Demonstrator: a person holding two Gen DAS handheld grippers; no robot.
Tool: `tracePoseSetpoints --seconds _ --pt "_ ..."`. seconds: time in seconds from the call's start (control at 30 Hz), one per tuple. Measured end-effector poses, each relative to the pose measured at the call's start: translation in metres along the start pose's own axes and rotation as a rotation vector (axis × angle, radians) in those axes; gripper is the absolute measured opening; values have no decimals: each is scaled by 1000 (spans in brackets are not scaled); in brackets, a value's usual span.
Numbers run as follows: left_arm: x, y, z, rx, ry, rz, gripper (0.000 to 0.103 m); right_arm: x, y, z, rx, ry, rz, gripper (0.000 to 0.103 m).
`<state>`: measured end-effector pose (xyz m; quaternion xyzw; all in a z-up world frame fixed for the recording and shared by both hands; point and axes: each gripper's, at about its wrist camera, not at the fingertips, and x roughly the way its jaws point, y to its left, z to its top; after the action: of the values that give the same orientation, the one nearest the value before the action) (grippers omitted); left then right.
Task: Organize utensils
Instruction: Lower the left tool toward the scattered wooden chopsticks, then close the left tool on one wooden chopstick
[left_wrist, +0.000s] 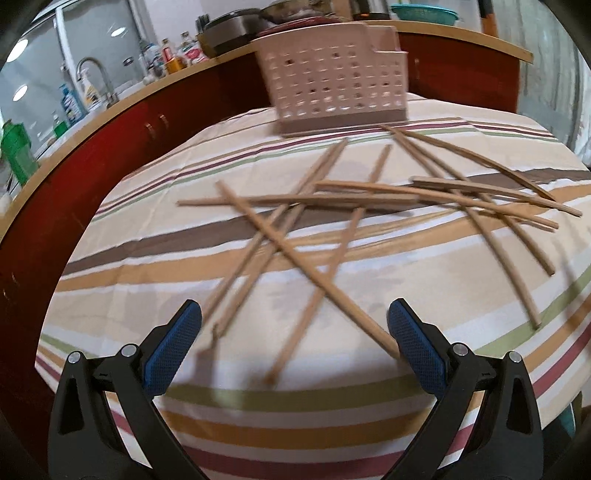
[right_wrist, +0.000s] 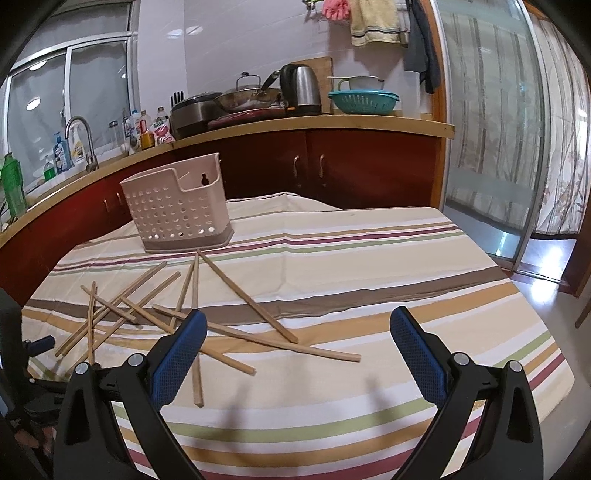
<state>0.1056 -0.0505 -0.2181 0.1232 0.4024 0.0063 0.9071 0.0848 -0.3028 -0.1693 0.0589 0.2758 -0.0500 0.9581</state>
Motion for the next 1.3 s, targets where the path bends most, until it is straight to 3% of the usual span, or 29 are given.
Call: tracePoseSetpoints --seconds 0.3,0.67,0.73,0.9,1.07,1.13,1.3 --pt "-1 48 -14 -40 25 52 99 2 20 0 -43 11 7 97" --pt "-4 74 -27 -41 16 76 96 4 38 0 -81 20 14 97" --pt "-5 77 -28 -32 15 75 85 4 39 1 -86 22 13 97" --pt "-8 82 -33 -49 16 35 77 6 43 -1 -92 29 17 97" --pt "-11 79 -36 -44 10 -17 55 6 44 -1 -87 32 25 97" --pt "-12 80 -37 -52 11 -50 41 5 44 -1 -86 27 22 97" --pt "-13 75 -38 -39 4 -75 28 4 43 -2 -85 30 23 97"
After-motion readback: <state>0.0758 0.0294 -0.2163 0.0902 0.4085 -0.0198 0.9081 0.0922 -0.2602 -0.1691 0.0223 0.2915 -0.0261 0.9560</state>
